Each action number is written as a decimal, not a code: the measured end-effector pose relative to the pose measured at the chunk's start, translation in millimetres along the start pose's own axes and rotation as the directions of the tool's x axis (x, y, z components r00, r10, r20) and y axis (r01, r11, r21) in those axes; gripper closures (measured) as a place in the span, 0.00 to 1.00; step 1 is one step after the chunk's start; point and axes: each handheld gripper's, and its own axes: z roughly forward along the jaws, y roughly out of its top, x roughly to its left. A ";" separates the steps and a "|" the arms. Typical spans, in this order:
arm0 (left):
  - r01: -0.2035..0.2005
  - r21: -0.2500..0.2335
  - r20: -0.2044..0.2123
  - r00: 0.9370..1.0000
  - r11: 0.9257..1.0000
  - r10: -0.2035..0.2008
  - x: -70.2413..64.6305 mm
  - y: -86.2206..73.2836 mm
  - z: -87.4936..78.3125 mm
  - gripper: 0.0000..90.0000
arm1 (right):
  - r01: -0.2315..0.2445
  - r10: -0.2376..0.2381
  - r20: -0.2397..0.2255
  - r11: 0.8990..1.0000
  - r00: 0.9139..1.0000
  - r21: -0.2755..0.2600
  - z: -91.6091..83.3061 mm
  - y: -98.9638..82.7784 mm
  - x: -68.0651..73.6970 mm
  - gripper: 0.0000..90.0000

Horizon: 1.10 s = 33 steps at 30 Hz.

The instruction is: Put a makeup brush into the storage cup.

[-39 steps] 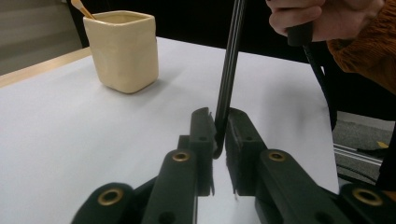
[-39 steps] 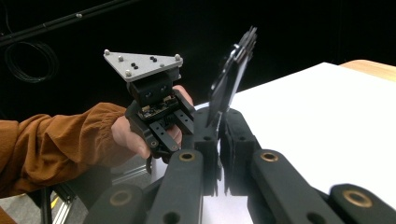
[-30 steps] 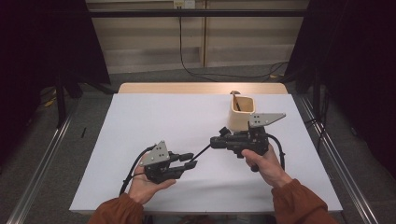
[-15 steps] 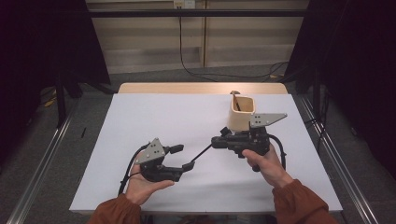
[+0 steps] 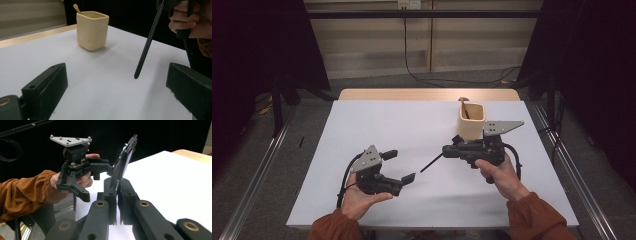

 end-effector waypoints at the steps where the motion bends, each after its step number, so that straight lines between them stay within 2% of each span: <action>1: -0.008 0.001 -0.006 1.000 1.000 0.008 0.3 -0.1 -1.0 0.03 | 0.001 -0.001 0.002 1.000 1.000 0.000 -0.6 0.0 0.0 0.95; 5: -0.011 -0.001 -0.002 1.000 1.000 0.011 0.2 -0.3 -4.9 0.02 | 0.004 -0.004 0.011 1.000 1.000 0.007 -3.5 -0.1 0.1 0.95; 11: -0.026 -0.006 -0.018 1.000 1.000 0.026 -0.3 -0.9 -11.5 0.02 | 0.007 -0.007 0.031 1.000 0.999 0.012 -9.5 -0.7 0.2 0.95; 13: -0.020 -0.004 -0.021 1.000 1.000 0.020 0.9 -2.0 -13.9 0.02 | 0.005 -0.005 0.038 1.000 0.999 0.014 -11.8 -1.2 0.2 0.95; 15: -0.025 0.002 -0.056 0.998 1.000 0.025 1.7 -3.6 -17.0 0.02 | 0.008 -0.008 0.045 1.000 0.999 0.017 -14.2 -1.7 0.1 0.95; 20: 0.008 -0.018 -0.098 0.995 1.000 -0.010 7.5 -9.0 -28.3 0.03 | 0.010 -0.011 0.067 1.000 0.998 0.026 -20.7 -2.2 0.6 0.95; 21: 0.005 -0.012 -0.119 0.993 1.000 -0.007 7.8 -10.1 -30.2 0.03 | 0.011 -0.013 0.073 1.000 0.997 0.028 -22.1 -2.3 0.3 0.95; 26: -0.009 -0.005 -0.161 0.987 1.000 0.008 9.9 -16.1 -38.3 0.02 | -0.003 0.000 0.096 1.000 0.995 0.028 -31.1 -2.1 -1.4 0.95; 28: 0.005 -0.012 -0.162 0.987 1.000 -0.006 9.2 -18.7 -41.6 0.02 | -0.003 0.000 0.104 0.999 0.995 0.034 -33.6 -3.2 -1.6 0.95; 30: -0.002 -0.009 -0.163 0.987 1.000 0.001 8.6 -20.4 -44.2 0.02 | -0.004 -0.001 0.116 0.999 0.993 0.040 -35.8 -4.6 -2.0 0.95; 33: 0.010 -0.015 -0.163 0.987 1.000 -0.013 4.5 -22.1 -49.4 0.02 | -0.012 0.007 0.123 0.999 0.992 0.036 -39.3 -7.5 -4.1 0.95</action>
